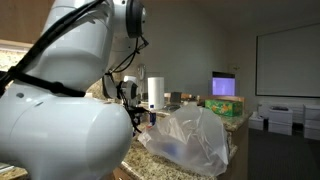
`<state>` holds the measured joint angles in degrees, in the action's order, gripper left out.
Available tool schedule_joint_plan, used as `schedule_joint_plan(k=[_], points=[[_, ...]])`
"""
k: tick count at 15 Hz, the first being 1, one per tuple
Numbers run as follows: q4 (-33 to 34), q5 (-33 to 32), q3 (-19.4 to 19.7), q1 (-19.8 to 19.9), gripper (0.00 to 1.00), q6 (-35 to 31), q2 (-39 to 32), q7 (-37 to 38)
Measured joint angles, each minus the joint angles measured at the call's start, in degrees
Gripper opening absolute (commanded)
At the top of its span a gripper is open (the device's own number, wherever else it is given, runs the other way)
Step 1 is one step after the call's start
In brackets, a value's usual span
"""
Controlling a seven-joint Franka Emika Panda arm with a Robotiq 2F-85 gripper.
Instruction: Put two of the bottles on the counter in the plastic bag
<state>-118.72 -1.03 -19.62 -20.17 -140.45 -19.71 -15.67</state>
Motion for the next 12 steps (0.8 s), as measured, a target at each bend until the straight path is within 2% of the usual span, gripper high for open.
schedule_joint_plan(k=[7, 8, 9, 11, 12], points=[[3.6, -7.7, 2.7, -1.8, 1.0, -0.9, -3.8, 4.1], [3.9, -8.4, 3.0, -1.9, 0.94, -0.8, -4.1, 4.2], [4.1, -8.8, 3.1, -2.0, 0.74, -0.6, -4.4, 4.3], [4.5, -9.1, 3.2, -2.1, 0.62, 0.0, -4.7, 4.3], [4.6, -9.4, 3.2, -2.2, 0.59, 0.7, -4.9, 4.3]])
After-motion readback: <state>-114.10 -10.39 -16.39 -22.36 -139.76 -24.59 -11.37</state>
